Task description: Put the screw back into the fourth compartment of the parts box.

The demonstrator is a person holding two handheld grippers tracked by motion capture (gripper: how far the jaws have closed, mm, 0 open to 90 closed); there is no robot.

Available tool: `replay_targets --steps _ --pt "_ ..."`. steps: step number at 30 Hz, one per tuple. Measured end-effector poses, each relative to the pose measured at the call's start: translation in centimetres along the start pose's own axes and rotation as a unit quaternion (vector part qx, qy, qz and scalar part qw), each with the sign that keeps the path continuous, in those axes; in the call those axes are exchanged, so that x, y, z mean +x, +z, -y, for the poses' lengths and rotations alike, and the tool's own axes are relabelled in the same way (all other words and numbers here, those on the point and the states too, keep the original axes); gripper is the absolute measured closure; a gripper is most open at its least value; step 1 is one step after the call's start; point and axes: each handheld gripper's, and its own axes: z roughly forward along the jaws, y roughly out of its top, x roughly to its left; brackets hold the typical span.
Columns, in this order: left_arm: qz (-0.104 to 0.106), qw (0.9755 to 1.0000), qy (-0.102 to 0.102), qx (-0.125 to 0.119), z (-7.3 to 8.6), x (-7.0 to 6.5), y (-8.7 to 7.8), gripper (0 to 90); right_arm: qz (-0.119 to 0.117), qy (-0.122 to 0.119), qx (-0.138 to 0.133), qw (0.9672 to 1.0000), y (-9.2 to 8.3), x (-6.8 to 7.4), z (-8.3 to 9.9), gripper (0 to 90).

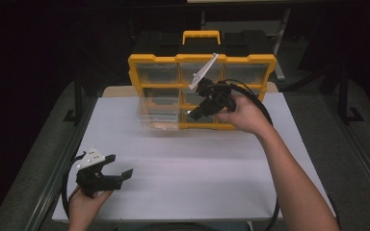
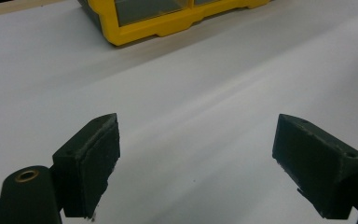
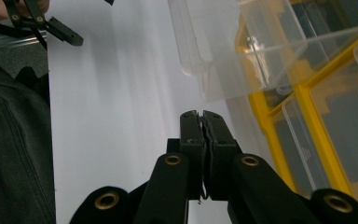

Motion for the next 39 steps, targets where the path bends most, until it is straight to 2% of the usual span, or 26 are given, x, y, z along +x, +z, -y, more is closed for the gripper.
replay_targets --steps 5,8,10,14,22,24,27,29,31,34,39 --pt "0.000 1.0000 0.002 -0.001 0.0 0.1 0.0 14.6 0.001 -0.007 0.000 1.0000 -0.3 0.1 -1.1 86.6" --pt "0.001 1.0000 -0.008 -0.004 0.1 0.0 0.0 14.6 0.003 -0.006 0.002 1.0000 -0.6 0.1 -1.8 86.5" --pt "0.001 1.0000 0.001 -0.004 0.0 0.1 0.0 14.6 0.006 -0.009 0.002 0.9999 -0.8 0.1 -2.3 86.6" --pt "0.001 1.0000 -0.001 -0.003 0.0 0.0 0.0 14.6 0.010 -0.012 0.004 0.9999 -1.0 0.2 -3.4 86.4" --pt "0.002 1.0000 -0.002 -0.006 0.0 0.1 0.0 14.6 0.014 -0.019 0.009 0.9997 -0.6 0.4 -5.9 86.3" --pt "0.003 1.0000 -0.004 -0.008 0.0 0.0 0.0 14.6 0.012 -0.021 0.010 0.9997 -0.2 0.4 -6.5 86.3" --pt "0.002 1.0000 0.005 -0.001 0.0 0.2 -0.1 14.6 0.010 -0.023 0.016 0.9996 0.5 0.5 -7.3 86.3" --pt "0.003 1.0000 -0.006 -0.001 0.1 0.0 0.0 14.6 0.005 -0.024 0.022 0.9995 1.2 0.5 -7.7 86.3" --pt "0.003 1.0000 -0.005 0.000 0.1 0.0 0.0 14.6 0.002 -0.022 0.024 0.9995 1.9 0.4 -8.0 86.3" --pt "0.004 1.0000 -0.004 0.000 0.1 0.0 0.0 14.6 0.002 -0.024 0.026 0.9994 2.9 0.1 -8.3 86.3" --pt "0.003 1.0000 0.001 -0.006 0.0 0.1 -0.1 14.6 0.002 -0.012 0.025 0.9996 4.2 -0.4 -8.5 86.3"
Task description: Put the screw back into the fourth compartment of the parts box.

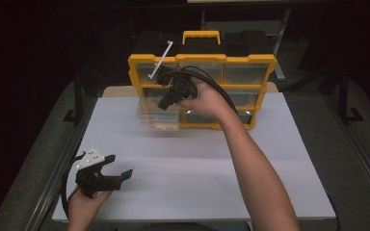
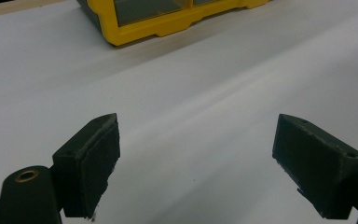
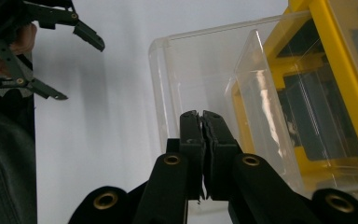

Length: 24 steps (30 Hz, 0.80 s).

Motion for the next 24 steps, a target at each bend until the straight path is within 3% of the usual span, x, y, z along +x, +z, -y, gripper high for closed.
replay_targets --steps 12,21,24 --pt "0.001 1.0000 0.000 0.001 0.0 0.0 0.0 14.6 -0.005 0.026 0.008 0.9996 2.5 -1.2 0.8 86.2" --pt "0.001 1.0000 0.000 0.001 0.0 0.0 0.0 14.6 -0.006 0.028 0.012 0.9995 3.5 -1.3 1.3 86.1" --pt "0.001 1.0000 0.001 0.001 0.0 0.0 0.0 14.6 -0.001 0.032 0.012 0.9994 3.5 -1.4 1.4 80.9"
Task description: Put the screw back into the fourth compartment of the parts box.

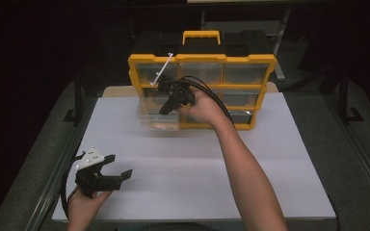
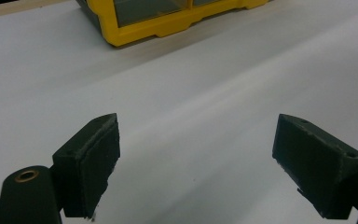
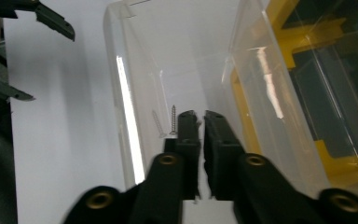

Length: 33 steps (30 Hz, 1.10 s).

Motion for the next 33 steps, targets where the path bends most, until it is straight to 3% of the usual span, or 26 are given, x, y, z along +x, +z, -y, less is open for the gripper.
replay_targets --steps 6,14,15,23,24,33 --pt "-0.002 1.0000 -0.001 0.003 0.0 0.0 -0.1 14.6 0.007 -0.001 -0.009 0.9999 -0.8 0.1 0.2 76.9" --pt "-0.002 0.9999 -0.011 -0.001 0.0 -0.1 -0.1 14.6 0.019 -0.005 -0.042 0.9989 -3.6 0.6 1.2 70.7" --pt "-0.002 1.0000 -0.002 0.001 0.0 0.1 -0.1 14.6 0.023 -0.005 -0.047 0.9986 -4.2 0.7 1.5 69.3" --pt "-0.003 1.0000 -0.001 0.003 0.0 0.0 0.1 14.6 0.038 -0.001 -0.070 0.9968 -7.0 0.9 4.3 66.7" --pt "-0.002 1.0000 -0.009 0.002 0.0 -0.1 0.1 14.6 0.040 0.000 -0.074 0.9964 -7.2 0.9 4.6 66.7" --pt "-0.003 0.9999 -0.012 0.005 0.0 -0.1 0.1 14.6 0.052 0.015 -0.093 0.9942 -8.9 1.1 8.0 62.6"
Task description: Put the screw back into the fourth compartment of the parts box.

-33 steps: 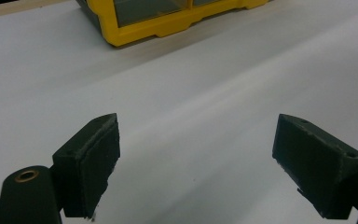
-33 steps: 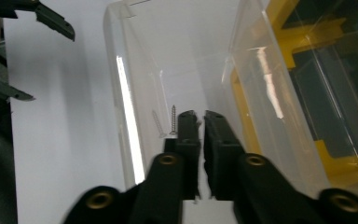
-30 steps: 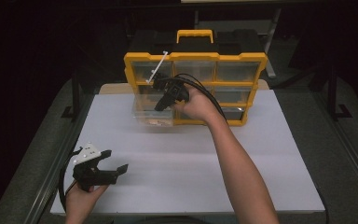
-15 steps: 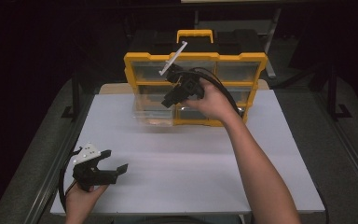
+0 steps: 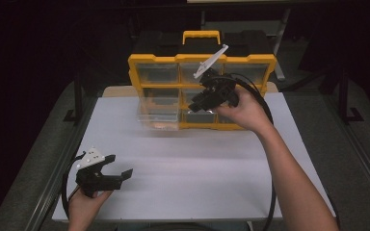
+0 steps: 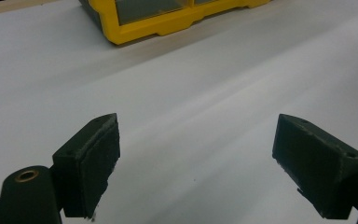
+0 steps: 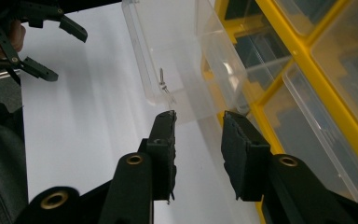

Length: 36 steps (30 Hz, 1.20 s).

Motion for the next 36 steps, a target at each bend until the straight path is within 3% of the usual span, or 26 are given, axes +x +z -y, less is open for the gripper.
replay_targets --steps 6,8,16,36 --pt "0.000 1.0000 0.002 0.005 0.0 0.1 0.0 14.6 0.001 0.028 -0.009 0.9995 -0.7 -0.1 2.1 57.6" --pt "0.001 1.0000 -0.009 -0.001 0.1 -0.1 0.1 14.6 0.002 0.029 -0.008 0.9995 -0.7 -0.2 2.7 55.9" --pt "0.000 1.0000 -0.003 0.001 0.0 0.0 0.1 14.6 0.011 0.034 -0.012 0.9993 -0.4 0.0 5.6 50.5" --pt "-0.001 1.0000 -0.003 -0.004 0.0 0.0 0.0 14.6 0.039 0.081 -0.025 0.9956 0.0 0.6 11.2 37.3"
